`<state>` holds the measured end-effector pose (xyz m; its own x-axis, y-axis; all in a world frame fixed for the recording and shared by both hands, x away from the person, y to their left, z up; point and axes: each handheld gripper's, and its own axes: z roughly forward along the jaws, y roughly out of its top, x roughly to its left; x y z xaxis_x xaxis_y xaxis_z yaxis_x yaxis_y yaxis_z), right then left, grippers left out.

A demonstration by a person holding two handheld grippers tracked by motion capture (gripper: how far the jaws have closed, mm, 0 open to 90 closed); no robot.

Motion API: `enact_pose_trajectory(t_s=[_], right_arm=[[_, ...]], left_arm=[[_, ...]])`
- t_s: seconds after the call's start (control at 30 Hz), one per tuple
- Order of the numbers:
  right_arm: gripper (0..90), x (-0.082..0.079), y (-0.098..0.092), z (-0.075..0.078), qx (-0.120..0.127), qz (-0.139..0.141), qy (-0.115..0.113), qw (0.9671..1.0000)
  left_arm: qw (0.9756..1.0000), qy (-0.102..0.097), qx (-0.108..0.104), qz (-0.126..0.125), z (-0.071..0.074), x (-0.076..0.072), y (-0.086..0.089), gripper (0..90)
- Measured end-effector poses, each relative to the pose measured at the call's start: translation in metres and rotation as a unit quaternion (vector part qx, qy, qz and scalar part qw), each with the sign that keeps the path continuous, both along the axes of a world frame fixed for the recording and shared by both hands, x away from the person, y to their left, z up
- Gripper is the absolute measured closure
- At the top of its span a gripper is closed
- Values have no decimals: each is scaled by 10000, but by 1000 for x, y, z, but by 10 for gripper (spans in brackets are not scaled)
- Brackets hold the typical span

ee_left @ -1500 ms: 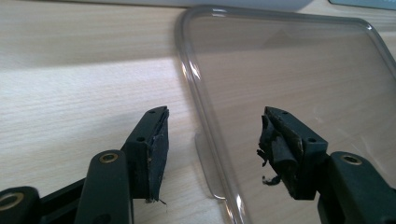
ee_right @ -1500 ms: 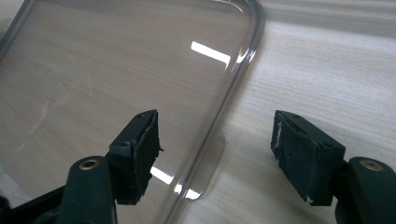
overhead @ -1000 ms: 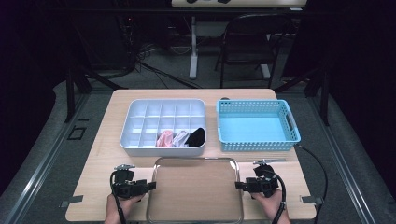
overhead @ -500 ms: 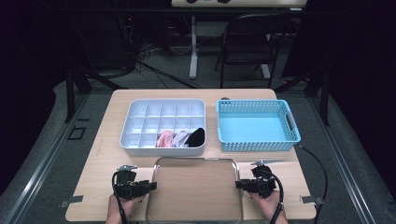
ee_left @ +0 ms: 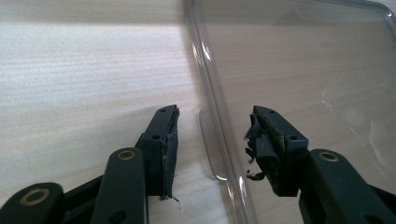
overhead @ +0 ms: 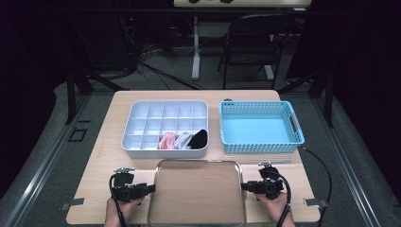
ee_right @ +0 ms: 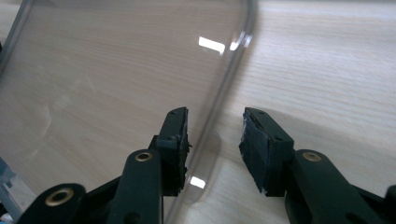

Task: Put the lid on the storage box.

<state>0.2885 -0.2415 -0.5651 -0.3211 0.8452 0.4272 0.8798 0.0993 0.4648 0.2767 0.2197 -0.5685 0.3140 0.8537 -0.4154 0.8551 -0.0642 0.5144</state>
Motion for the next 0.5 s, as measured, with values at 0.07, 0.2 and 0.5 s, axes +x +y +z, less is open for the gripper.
enact_pose_trajectory(t_s=[0.07, 0.2, 0.5], right_arm=[[604, -2, 0, 0, -6, 11, 36, 10000], [640, -9, 3, 0, 58, 88, 103, 9999], [689, -8, 2, -2, 87, 62, 132, 9999]], left_arm=[[10000, -9, 15, -36, 0, -1, -3, 532], [10000, 13, -24, -60, -1, -3, -5, 563], [10000, -26, 42, 57, -1, -3, -9, 609]])
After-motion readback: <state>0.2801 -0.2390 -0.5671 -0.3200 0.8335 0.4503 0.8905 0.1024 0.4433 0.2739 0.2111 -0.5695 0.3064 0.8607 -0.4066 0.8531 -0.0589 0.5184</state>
